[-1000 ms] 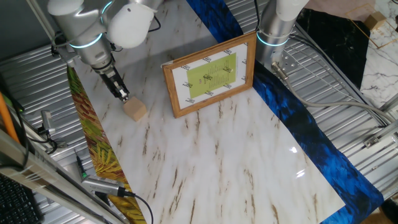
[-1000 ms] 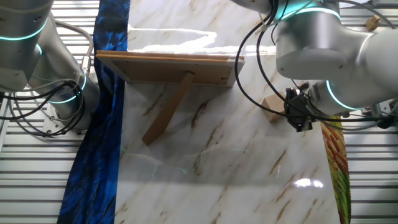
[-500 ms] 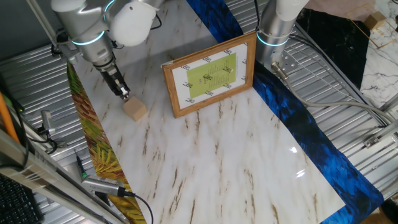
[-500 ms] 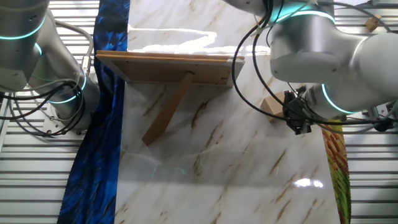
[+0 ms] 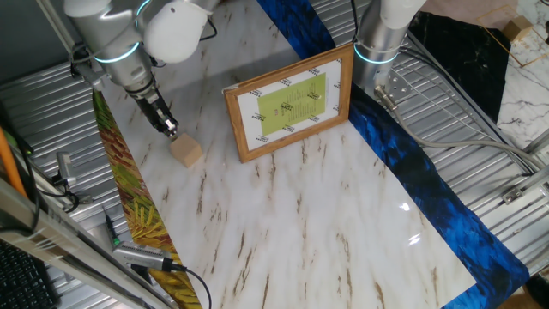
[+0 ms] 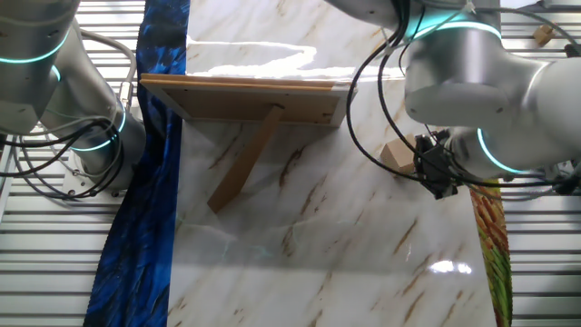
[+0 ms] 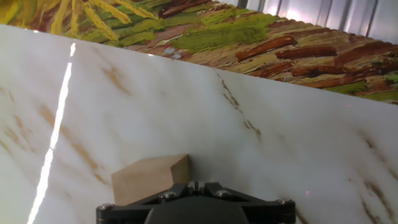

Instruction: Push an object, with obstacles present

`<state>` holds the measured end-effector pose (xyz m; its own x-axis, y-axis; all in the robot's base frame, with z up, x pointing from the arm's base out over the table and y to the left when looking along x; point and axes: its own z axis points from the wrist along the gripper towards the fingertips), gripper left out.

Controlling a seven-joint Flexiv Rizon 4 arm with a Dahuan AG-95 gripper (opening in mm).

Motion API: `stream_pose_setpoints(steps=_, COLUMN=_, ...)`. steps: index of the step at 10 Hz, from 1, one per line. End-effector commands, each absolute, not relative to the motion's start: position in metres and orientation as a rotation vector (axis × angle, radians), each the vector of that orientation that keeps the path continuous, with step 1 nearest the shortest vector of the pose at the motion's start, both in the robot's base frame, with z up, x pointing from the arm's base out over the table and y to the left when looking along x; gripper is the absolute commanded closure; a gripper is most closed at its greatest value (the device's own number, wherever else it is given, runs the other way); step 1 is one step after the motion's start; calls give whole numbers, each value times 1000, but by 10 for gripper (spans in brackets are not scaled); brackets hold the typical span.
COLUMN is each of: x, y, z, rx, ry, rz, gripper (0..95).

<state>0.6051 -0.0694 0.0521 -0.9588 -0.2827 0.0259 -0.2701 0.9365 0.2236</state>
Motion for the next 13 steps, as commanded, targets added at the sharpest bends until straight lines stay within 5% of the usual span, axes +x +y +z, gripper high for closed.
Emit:
stream_pose_setpoints(steps=1, x=596, y=-81, z=56, rx=443, ry=-3032, rz=-337, gripper=950)
stream_pose_setpoints(steps=13, x=597, y=-55, z=31, rx=531, ry=-3025, rz=-402, gripper=950)
